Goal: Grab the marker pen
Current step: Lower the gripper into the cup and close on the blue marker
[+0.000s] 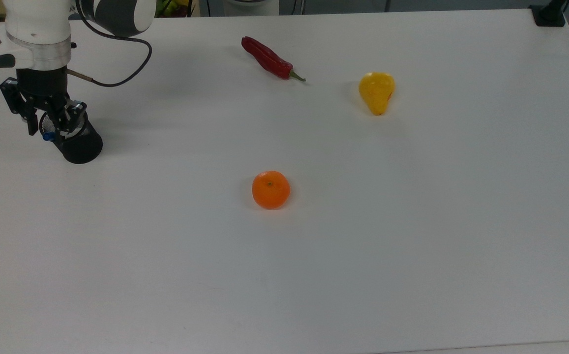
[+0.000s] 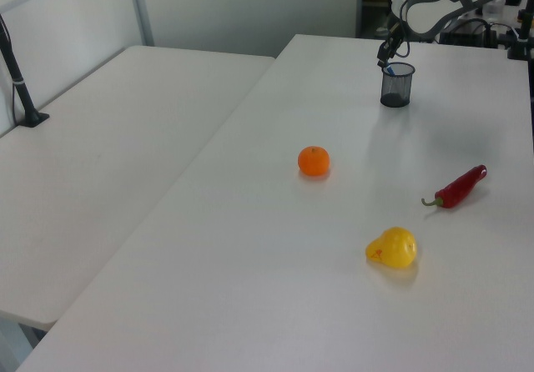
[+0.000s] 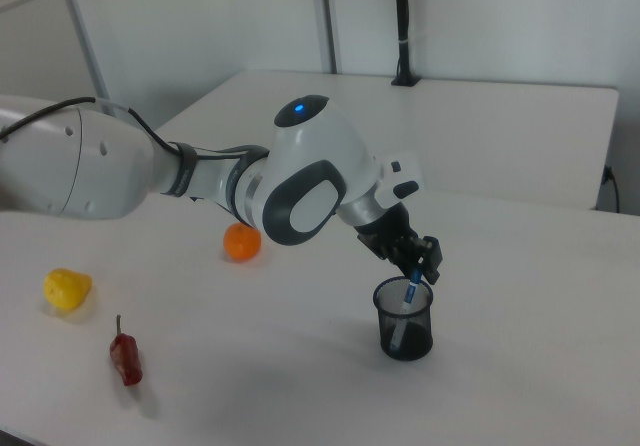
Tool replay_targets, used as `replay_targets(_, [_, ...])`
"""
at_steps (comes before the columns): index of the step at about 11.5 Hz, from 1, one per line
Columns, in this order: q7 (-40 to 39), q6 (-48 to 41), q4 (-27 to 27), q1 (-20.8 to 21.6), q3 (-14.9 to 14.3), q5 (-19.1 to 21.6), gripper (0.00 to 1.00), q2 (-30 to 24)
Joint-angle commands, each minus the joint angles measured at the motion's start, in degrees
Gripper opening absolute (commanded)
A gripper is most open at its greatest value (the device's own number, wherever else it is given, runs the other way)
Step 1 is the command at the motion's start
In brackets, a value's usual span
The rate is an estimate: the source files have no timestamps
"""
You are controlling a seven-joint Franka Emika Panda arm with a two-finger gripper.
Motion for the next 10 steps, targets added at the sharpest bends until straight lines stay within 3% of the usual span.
replay_targets(1, [-1.0, 1.5, -1.2, 0.3, -0.3, -0.7, 0.41, -0.8])
replay_targets(4, [-1.1, 1.5, -1.2, 0.3, -0.3, -0.7, 0.31, -0.8])
replay_targets(6, [-1.0, 1.5, -1.2, 0.3, -0.3, -0.7, 0.16, -0.8])
replay_targets(10, [-1.1, 1.4, -1.2, 0.3, -0.3, -0.6, 0.03, -1.4])
